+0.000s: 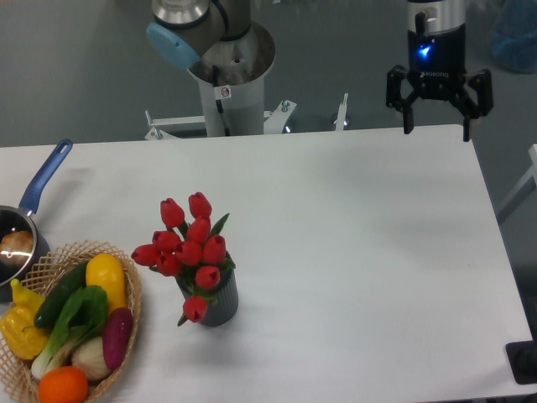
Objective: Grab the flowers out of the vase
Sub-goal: 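Move the open gripper toward the red tulip bouquet in the vase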
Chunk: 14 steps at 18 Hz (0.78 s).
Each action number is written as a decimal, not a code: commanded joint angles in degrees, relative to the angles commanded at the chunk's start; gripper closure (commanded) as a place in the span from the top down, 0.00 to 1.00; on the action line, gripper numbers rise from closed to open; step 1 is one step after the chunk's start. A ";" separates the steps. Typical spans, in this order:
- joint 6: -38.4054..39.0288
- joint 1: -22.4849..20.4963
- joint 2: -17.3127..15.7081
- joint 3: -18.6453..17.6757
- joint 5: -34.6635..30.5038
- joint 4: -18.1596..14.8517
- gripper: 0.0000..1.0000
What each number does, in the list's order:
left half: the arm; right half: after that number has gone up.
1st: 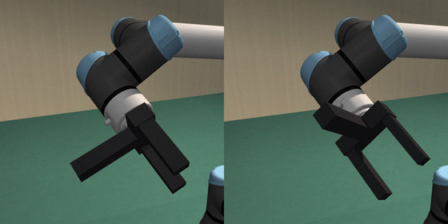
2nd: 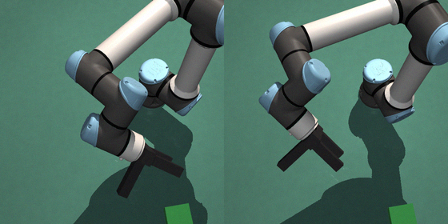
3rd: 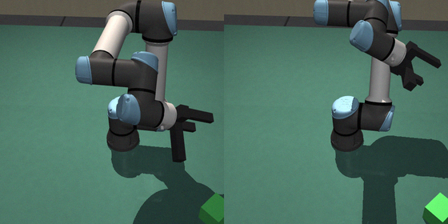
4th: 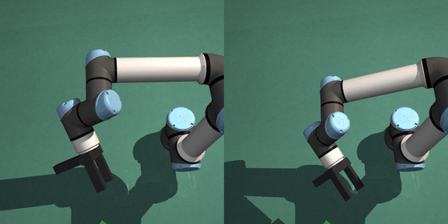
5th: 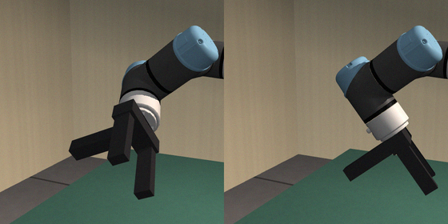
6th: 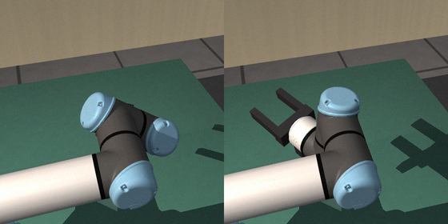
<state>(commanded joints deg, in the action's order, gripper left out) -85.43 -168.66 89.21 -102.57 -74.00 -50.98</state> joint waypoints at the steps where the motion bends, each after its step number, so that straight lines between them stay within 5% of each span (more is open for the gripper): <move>1: -0.09 0.00 0.00 0.00 0.00 0.09 1.00; 14: 0.88 1.14 0.61 -3.60 2.55 0.26 1.00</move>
<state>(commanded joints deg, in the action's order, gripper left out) -84.55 -167.52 89.82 -106.17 -71.46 -50.71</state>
